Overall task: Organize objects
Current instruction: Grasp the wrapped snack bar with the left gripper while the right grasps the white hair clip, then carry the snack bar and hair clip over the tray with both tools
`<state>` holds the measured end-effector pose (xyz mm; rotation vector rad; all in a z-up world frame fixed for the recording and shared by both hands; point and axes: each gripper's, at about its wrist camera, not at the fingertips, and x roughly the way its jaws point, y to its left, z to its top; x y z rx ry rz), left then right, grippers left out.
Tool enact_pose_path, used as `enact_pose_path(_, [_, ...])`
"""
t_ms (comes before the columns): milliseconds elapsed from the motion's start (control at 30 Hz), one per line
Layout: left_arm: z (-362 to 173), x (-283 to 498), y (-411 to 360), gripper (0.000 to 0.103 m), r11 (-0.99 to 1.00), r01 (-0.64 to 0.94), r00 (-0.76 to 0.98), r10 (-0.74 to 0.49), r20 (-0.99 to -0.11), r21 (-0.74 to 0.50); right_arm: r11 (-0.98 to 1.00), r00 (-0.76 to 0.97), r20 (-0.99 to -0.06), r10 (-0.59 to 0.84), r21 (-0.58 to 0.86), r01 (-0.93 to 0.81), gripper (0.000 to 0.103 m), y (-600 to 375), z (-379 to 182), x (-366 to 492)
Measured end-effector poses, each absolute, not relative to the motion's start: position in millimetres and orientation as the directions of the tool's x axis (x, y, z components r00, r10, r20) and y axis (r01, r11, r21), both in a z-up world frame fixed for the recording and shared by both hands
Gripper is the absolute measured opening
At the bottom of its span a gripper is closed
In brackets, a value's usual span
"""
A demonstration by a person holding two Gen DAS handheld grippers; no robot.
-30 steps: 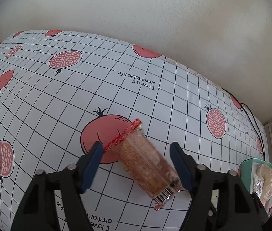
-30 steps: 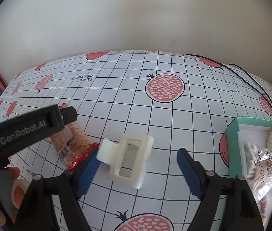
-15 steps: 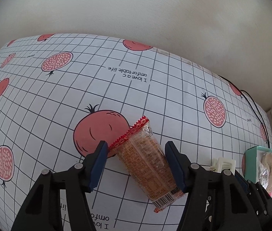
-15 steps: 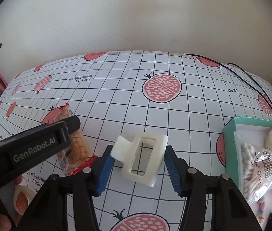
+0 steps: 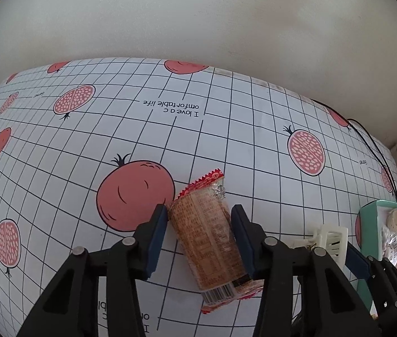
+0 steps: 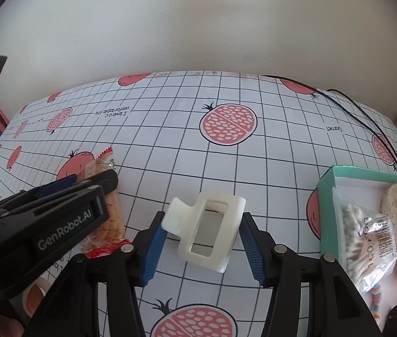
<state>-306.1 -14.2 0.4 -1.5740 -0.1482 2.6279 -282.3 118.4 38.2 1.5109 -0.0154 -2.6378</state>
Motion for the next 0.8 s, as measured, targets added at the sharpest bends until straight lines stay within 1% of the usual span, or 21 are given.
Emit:
enact_pose_path(133, [1, -306, -13, 0.044, -0.993, -0.013, -0.473, 0.11, -0.874, -0.118, -0.995, -0.503, -0.86, -0.091, 0.057, 0.082, 0.053, 120, 40, -281])
enact_pose_path(300, [2, -305, -14, 0.04, -0.991, -0.005, -0.473, 0.118, -0.873, -0.131, -0.995, -0.507, -0.857, -0.093, 0.058, 0.085, 0.053, 123, 44, -279])
enact_pose_path(533, [9, -302, -11, 0.039, -0.99, -0.008, -0.484, 0.125, -0.866, -0.139, -0.994, -0.522, -0.848, -0.096, 0.056, 0.092, 0.053, 125, 55, -275])
enact_pose_path(800, [32, -296, -4, 0.038, -0.99, -0.026, -0.529, 0.131, -0.839, -0.139, -0.994, -0.555, -0.826, -0.1, 0.061, 0.087, 0.053, 137, 79, -266])
